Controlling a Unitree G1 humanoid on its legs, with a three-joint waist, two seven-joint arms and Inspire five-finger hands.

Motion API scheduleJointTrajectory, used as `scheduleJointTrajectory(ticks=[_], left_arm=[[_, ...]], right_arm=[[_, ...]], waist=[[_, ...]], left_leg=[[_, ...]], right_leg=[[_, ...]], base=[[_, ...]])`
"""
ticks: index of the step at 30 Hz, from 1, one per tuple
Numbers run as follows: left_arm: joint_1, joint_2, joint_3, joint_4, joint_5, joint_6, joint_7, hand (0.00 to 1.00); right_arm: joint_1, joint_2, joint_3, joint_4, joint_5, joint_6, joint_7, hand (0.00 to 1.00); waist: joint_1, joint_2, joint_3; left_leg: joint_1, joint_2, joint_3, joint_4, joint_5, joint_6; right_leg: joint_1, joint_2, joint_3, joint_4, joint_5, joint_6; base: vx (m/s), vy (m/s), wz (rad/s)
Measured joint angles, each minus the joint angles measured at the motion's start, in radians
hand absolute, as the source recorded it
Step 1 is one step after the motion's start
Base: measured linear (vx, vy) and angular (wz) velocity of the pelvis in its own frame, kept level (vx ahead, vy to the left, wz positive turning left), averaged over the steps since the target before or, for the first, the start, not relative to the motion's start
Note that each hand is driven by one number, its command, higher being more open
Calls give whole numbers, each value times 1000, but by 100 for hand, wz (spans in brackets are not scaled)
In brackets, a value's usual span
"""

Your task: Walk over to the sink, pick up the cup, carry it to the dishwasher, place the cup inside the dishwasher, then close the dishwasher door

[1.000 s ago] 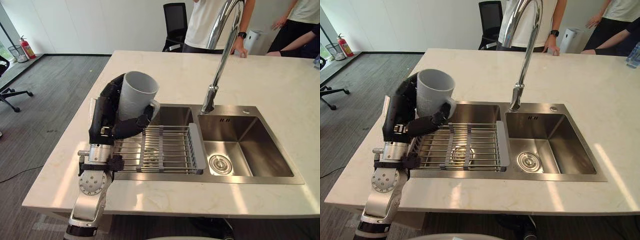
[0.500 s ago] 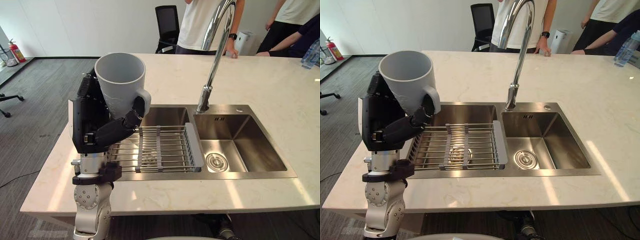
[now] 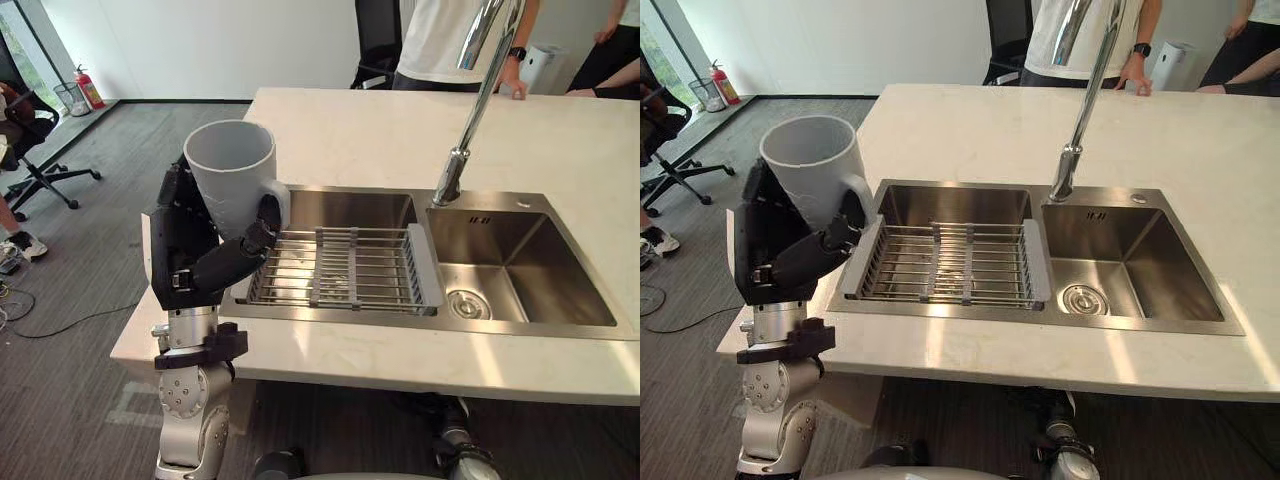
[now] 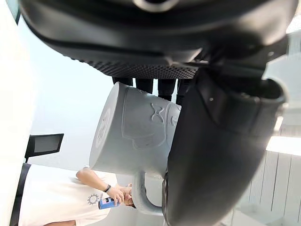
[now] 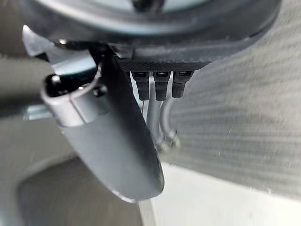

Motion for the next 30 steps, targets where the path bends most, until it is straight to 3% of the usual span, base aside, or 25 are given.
scheduleJointTrajectory(ticks=[1, 2, 3, 6, 8, 9, 10, 11, 14, 23, 30], left_arm=[[4, -3, -1, 0, 0, -1, 0, 30], [19, -15, -10, -2, 1, -6, 0, 30], [24, -13, -22, -3, 3, -6, -2, 30], [25, -14, -71, -12, 11, -15, -48, 30], [25, -18, -134, -10, 12, -28, -80, 30], [22, -20, -145, -5, 12, -30, -84, 30], [10, -4, -153, 25, 11, -36, -86, 30], [9, 4, -153, 45, 11, -37, -82, 30], [12, 18, -146, 164, 11, -34, -54, 30], [17, 38, -160, 179, 12, -33, -13, 30], [18, 34, -145, 143, 11, -11, -5, 30]], right_arm=[[2, 1, -1, 0, 0, 9, -1, 90], [8, 10, -4, 3, 1, 16, -7, 90], [17, 9, -6, 2, 1, 18, -15, 90], [63, -6, -4, -21, 1, 18, -29, 90], [105, -18, -5, -46, 3, 16, -42, 90], [105, -24, -6, -45, 2, 16, -43, 90], [91, -10, -6, -18, 3, 18, -45, 90], [92, -1, 2, -11, 3, 18, -42, 90], [99, 24, 6, 50, 3, 18, -34, 90], [73, -14, 5, 85, 0, 2, -16, 90], [79, -24, 29, 77, -11, 2, -13, 90]], waist=[[-2, -10, -3], [-6, -32, 4], [-7, -33, 3], [-38, -30, -3], [-65, 1, -33], [-70, 14, -42], [-83, -3, -50], [-85, -14, -47], [-95, -42, -57], [-93, -44, -60], [-91, -47, -60]], left_leg=[[4, 5, 24, -9, -1, -1], [-16, 33, 89, 122, -36, 55], [-17, 47, 111, 186, -48, 62], [51, 114, 159, 301, -107, 26], [147, 145, 141, 187, -126, -31], [157, 131, 125, 113, -139, -61], [169, 80, 124, 1, -122, -90], [179, 62, 121, -27, -105, -84], [195, 10, 94, -71, -78, -57], [198, 16, 89, -83, -61, -65], [188, 10, 33, -92, -57, -63]], right_leg=[[-3, -12, -5, -6, 5, -7], [-13, -38, -29, -3, 10, -11], [-12, -48, -36, 1, 12, -10], [-10, -89, -76, 0, 27, 8], [-50, -104, -112, 15, 39, 32], [-71, -100, -117, 20, 43, 40], [-101, -134, -118, 16, 58, 45], [-99, -140, -115, 5, 68, 34], [-55, -163, -104, -53, 101, 48], [-39, -145, -100, -86, 128, 70], [-23, -146, -93, -63, 123, 62]], base=[[-160, -37, 50], [-165, 7, 33], [-183, 39, 43], [-97, 81, 48], [-73, 235, 56], [-73, 354, 46], [-59, 288, 31], [-98, 278, 40], [-63, 110, 32], [-43, -9, 1], [1, -2, 23]])
